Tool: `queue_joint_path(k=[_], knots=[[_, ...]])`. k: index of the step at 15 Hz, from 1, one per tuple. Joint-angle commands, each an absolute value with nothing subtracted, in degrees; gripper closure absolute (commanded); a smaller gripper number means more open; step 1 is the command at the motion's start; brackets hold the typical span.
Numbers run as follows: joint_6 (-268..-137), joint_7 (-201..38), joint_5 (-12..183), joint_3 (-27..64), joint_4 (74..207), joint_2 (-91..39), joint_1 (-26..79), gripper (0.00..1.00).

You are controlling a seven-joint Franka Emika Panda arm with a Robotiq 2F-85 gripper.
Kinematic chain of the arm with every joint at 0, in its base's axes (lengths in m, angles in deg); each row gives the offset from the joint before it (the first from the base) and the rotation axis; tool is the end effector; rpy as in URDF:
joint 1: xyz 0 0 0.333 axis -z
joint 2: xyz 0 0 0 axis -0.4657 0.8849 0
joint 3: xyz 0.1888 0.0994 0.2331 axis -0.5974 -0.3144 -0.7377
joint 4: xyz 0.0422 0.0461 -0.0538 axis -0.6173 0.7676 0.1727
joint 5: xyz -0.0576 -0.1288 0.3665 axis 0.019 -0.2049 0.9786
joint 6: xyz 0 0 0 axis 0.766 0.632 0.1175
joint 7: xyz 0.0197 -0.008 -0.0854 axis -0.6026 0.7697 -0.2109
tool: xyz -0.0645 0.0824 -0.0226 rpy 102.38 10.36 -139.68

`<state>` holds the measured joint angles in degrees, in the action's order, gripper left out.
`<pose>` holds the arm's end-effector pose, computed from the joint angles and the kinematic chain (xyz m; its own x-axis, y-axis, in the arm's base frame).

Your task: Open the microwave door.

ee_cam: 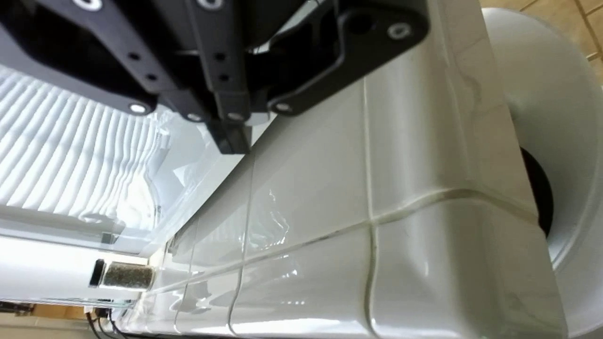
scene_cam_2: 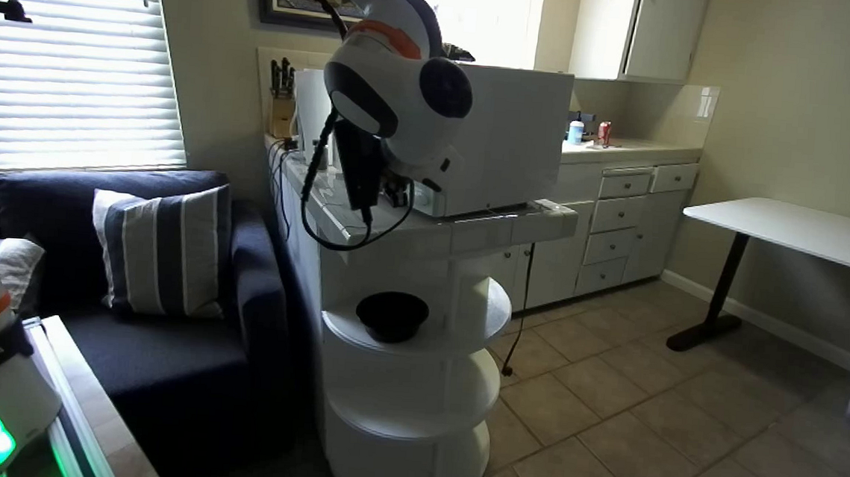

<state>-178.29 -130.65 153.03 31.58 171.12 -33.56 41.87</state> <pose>0.4969 -0.2210 0.3354 0.8917 -0.4407 0.1033 -0.1758 -0.5475 -0.8181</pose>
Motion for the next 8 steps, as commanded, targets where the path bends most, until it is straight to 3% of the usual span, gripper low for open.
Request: queue_joint_path(k=[1,8], knots=[[-183.31,-128.88,158.30,29.84,171.03,-31.82,42.09,1.00],[-188.60,-129.18,166.49,27.87,169.42,-28.36,41.70,1.00]])
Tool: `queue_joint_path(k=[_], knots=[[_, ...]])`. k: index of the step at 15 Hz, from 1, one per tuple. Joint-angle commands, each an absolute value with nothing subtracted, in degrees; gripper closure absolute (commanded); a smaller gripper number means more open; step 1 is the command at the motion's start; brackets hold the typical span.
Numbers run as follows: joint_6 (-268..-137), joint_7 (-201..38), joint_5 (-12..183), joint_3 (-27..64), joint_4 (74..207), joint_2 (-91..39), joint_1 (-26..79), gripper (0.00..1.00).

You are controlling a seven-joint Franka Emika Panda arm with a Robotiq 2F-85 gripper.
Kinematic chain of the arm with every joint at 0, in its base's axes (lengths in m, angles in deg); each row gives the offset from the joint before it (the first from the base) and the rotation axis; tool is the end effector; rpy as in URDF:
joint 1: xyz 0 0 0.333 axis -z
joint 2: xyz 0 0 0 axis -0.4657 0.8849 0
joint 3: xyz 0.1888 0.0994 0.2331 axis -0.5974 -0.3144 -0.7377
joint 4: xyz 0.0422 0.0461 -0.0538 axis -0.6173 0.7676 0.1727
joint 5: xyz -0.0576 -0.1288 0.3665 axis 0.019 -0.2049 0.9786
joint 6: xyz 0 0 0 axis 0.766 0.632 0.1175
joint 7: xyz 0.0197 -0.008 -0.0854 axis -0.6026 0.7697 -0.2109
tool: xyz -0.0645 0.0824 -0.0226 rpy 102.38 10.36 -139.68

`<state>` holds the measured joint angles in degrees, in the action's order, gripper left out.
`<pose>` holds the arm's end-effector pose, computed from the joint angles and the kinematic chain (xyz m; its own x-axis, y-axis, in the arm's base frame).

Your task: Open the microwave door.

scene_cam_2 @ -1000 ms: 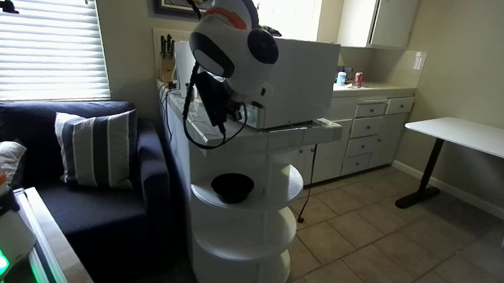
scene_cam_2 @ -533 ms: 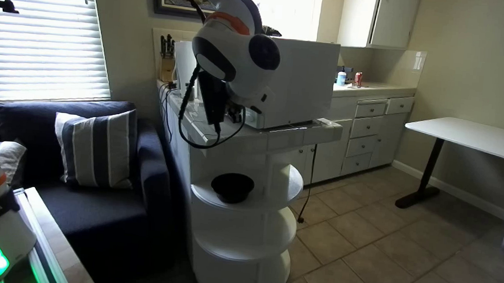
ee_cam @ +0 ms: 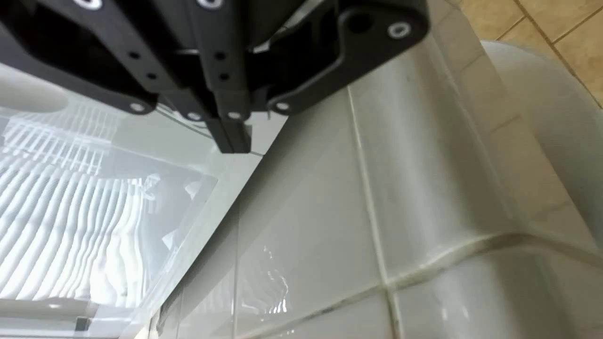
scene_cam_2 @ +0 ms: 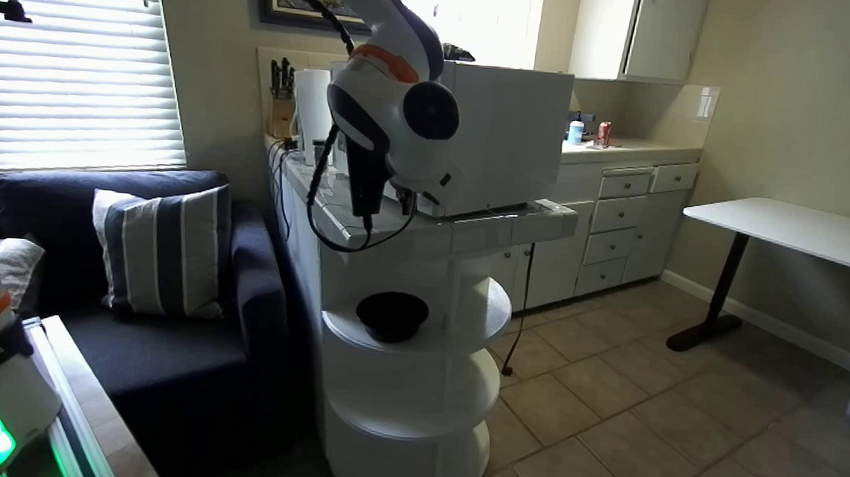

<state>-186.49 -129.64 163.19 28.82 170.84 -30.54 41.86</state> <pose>0.5172 -0.2169 0.3145 0.7976 -0.5950 0.0987 -0.2567 -0.4830 -0.8372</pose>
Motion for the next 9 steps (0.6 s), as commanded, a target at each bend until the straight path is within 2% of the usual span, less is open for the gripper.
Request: queue_joint_path(k=[1,9], knots=[[-189.09,-129.35,167.65,27.65,169.21,-28.00,41.70,1.00],[-190.68,-128.98,171.75,27.30,167.61,-26.16,41.43,1.00]])
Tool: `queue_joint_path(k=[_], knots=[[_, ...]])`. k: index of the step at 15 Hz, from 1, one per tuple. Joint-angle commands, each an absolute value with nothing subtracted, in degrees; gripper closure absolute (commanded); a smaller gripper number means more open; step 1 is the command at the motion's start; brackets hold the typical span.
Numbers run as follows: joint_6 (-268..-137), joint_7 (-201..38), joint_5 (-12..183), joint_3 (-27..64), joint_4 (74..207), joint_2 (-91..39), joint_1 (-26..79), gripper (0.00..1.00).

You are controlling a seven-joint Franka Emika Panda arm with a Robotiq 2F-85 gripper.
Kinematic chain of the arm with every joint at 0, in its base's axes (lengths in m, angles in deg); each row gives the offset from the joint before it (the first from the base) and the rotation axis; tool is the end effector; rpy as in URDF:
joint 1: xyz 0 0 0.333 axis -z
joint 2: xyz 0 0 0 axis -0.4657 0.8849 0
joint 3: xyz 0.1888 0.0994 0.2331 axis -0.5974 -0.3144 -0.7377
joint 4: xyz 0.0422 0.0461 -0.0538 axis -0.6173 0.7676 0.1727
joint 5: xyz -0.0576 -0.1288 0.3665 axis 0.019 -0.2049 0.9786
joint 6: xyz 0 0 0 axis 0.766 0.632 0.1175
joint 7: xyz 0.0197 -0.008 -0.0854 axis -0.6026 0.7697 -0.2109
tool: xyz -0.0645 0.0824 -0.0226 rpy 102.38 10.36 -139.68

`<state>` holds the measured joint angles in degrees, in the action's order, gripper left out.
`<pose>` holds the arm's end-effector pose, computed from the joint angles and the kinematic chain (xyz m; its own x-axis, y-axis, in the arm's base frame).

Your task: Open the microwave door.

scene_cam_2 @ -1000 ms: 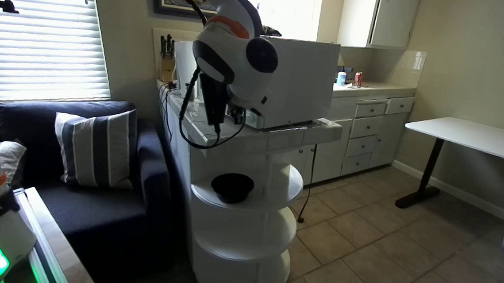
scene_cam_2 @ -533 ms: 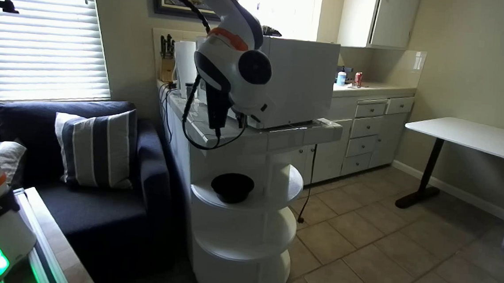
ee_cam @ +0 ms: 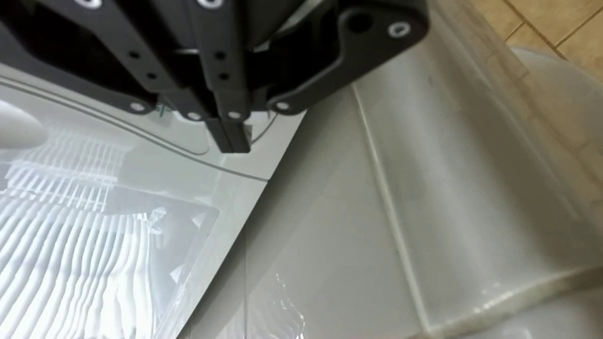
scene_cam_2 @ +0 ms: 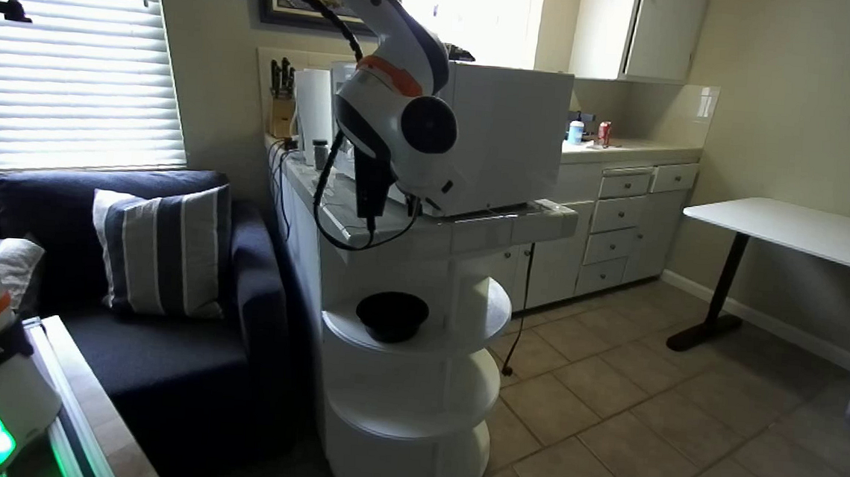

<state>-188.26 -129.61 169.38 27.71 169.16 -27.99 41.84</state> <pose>0.5324 -0.2149 0.3046 0.7478 -0.6585 0.0846 -0.2752 -0.4235 -0.8631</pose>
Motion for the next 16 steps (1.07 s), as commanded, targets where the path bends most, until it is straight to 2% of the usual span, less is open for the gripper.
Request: queue_joint_path(k=[1,16], knots=[[-190.70,-128.79,171.68,27.33,167.60,-26.12,41.42,1.00],[-198.31,-129.17,179.74,27.30,167.90,-25.41,40.33,1.00]])
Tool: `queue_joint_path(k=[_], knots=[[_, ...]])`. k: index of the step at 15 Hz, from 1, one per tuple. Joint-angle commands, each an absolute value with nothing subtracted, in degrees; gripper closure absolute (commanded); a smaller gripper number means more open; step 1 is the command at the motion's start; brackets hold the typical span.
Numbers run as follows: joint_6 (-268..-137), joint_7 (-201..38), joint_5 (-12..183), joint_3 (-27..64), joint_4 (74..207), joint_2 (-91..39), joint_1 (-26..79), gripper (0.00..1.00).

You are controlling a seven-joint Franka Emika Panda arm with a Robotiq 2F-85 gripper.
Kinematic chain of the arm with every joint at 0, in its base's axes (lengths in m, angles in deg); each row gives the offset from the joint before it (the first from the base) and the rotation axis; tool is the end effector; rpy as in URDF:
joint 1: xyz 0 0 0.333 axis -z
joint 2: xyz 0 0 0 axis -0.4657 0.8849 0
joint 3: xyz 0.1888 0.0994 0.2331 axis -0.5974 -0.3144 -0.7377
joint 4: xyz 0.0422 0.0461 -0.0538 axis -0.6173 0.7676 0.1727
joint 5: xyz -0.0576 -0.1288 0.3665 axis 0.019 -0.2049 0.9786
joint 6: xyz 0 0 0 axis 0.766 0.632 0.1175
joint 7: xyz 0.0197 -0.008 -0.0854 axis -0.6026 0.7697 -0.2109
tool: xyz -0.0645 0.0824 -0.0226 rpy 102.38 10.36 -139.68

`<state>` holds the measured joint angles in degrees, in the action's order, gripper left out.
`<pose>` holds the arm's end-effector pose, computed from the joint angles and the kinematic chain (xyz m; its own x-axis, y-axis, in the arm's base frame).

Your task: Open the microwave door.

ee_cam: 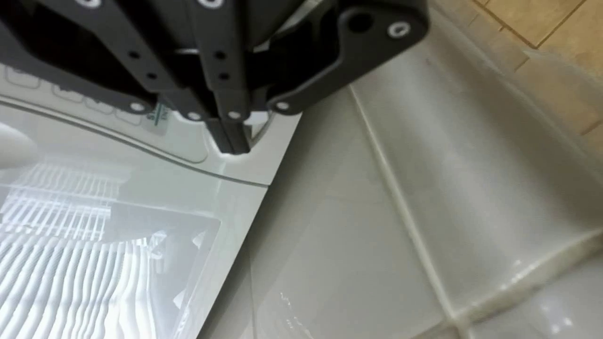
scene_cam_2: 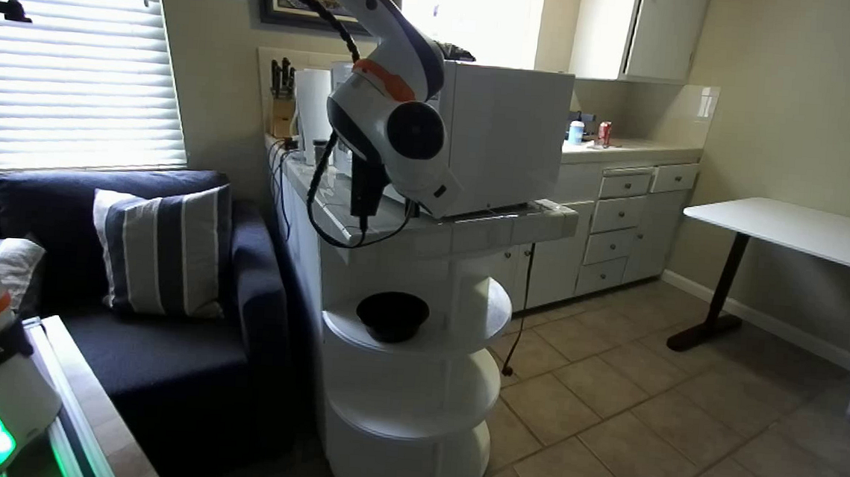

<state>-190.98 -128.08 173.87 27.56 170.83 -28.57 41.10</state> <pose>0.5290 -0.2104 0.3000 0.6879 -0.7243 0.0456 -0.3218 -0.3607 -0.8754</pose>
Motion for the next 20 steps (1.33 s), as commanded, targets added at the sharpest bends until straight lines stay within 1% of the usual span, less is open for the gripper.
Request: queue_joint_path(k=[1,11,17,20], knots=[[-198.78,-129.32,180.45,27.29,168.07,-25.49,40.18,1.00],[-204.19,-133.61,189.58,27.28,168.67,-25.45,38.80,1.00],[-198.55,-129.17,176.42,28.11,170.88,-27.75,39.50,1.00],[-196.63,-130.95,169.17,28.77,172.59,-29.75,40.59,1.00]])
